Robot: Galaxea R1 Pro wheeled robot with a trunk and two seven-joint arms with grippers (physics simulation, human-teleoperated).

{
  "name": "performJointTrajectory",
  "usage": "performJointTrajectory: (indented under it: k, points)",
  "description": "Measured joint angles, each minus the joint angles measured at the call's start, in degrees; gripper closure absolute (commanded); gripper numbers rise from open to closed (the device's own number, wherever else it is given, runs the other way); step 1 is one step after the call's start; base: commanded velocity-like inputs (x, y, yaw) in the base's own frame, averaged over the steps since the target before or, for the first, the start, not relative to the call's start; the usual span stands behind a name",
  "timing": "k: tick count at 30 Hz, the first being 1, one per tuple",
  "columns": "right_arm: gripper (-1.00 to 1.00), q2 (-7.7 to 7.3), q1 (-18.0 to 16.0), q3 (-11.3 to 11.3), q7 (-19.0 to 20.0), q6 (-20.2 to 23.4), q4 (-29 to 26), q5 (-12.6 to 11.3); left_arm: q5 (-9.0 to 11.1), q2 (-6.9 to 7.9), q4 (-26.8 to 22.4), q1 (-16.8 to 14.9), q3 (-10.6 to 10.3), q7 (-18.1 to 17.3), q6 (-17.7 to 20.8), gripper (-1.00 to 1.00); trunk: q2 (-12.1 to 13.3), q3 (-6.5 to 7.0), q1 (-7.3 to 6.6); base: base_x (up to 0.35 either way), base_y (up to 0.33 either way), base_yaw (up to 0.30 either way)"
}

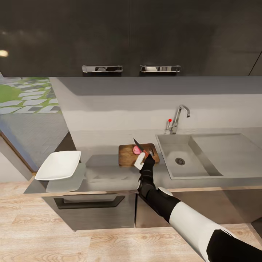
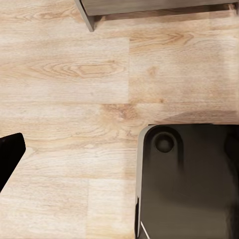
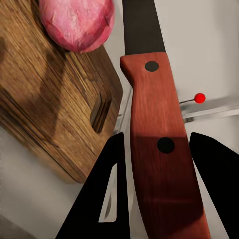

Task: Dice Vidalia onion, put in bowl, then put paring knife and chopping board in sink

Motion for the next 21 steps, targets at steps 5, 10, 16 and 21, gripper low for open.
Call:
performJointTrajectory:
  k: [5, 10, 16, 21]
  points:
    - [1.00, 0.00, 0.00, 0.00, 0.00, -0.02, 0.22, 0.01, 0.00, 0.02, 0.00, 0.00, 0.00, 0.00, 0.01, -1.00, 0.00, 0.00, 0.00, 0.000, 0.000, 0.000]
    - [1.00, 0.00, 0.00, 0.00, 0.00, -0.02, 0.36, 0.01, 0.00, 0.02, 0.00, 0.00, 0.00, 0.00, 0.01, -1.00, 0.00, 0.00, 0.00, 0.000, 0.000, 0.000]
    - [1.00, 0.00, 0.00, -0.01, 0.00, -0.02, 0.85, 0.00, 0.00, 0.00, -0.04, 0.00, 0.00, -0.02, 0.02, -1.00, -0.01, 0.00, -0.02, 0.104, 0.000, 0.000]
    - [1.00, 0.00, 0.00, -0.01, 0.07, -0.17, 1.30, 0.00, 0.00, 0.00, -0.01, 0.00, 0.00, 0.01, 0.02, -1.00, 0.00, 0.00, 0.00, 0.088, 0.000, 0.000]
